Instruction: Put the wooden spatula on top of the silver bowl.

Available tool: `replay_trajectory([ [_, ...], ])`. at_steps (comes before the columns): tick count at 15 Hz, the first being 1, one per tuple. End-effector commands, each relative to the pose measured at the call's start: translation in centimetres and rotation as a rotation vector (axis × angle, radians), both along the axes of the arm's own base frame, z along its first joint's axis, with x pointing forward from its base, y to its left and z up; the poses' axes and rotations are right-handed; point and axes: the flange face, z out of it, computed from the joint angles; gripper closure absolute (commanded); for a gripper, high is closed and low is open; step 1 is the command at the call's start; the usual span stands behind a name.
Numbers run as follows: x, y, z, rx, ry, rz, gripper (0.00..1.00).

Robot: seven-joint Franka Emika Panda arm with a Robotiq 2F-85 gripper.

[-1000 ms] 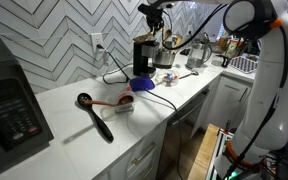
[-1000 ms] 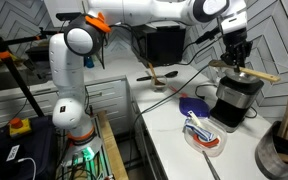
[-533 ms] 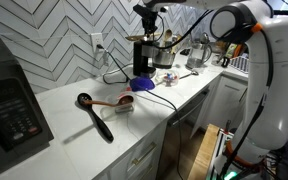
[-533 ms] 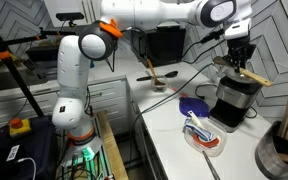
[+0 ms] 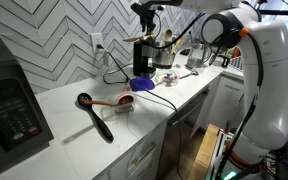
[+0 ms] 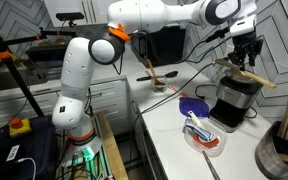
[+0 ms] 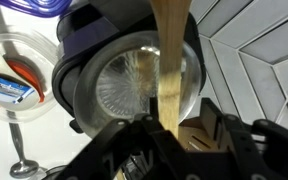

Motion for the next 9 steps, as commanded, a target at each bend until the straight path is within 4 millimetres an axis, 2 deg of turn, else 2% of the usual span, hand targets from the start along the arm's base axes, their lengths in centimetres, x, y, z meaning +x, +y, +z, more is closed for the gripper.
replay_trajectory([
  [1,-0.4,-1.2,1.1,-0.051,0.038,-0.041,0.22],
  [3,-0.8,-1.6,2.1,-0.053,0.029,-0.045,0.05],
  [4,-1.2,-1.6,2.8,-0.045,0.017,-0.037,0.01],
  [5,-1.5,-1.6,3.5,-0.035,0.008,-0.030,0.00],
  [8,-3.6,-1.2,7.6,0.032,-0.091,0.066,0.00],
  [9,-1.9,-1.1,5.3,-0.021,-0.053,0.010,0.00],
])
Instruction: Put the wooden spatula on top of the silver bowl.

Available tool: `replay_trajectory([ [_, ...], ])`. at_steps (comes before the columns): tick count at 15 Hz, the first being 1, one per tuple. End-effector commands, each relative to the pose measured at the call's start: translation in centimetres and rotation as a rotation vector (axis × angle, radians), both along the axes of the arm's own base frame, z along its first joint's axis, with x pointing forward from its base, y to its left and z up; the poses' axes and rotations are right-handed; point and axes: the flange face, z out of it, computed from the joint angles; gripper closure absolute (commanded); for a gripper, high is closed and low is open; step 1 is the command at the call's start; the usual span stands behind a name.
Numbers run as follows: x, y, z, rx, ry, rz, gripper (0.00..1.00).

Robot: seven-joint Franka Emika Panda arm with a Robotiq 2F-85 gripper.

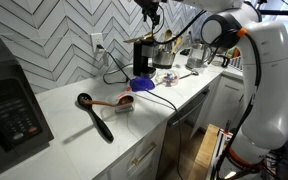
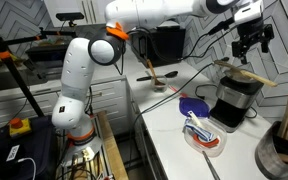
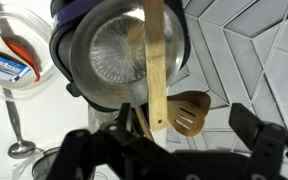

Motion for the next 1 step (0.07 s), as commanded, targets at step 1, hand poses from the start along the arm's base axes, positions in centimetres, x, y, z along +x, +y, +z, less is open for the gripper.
replay_trajectory([
  [1,-0.42,0.04,0.88,-0.001,-0.014,0.005,0.00],
])
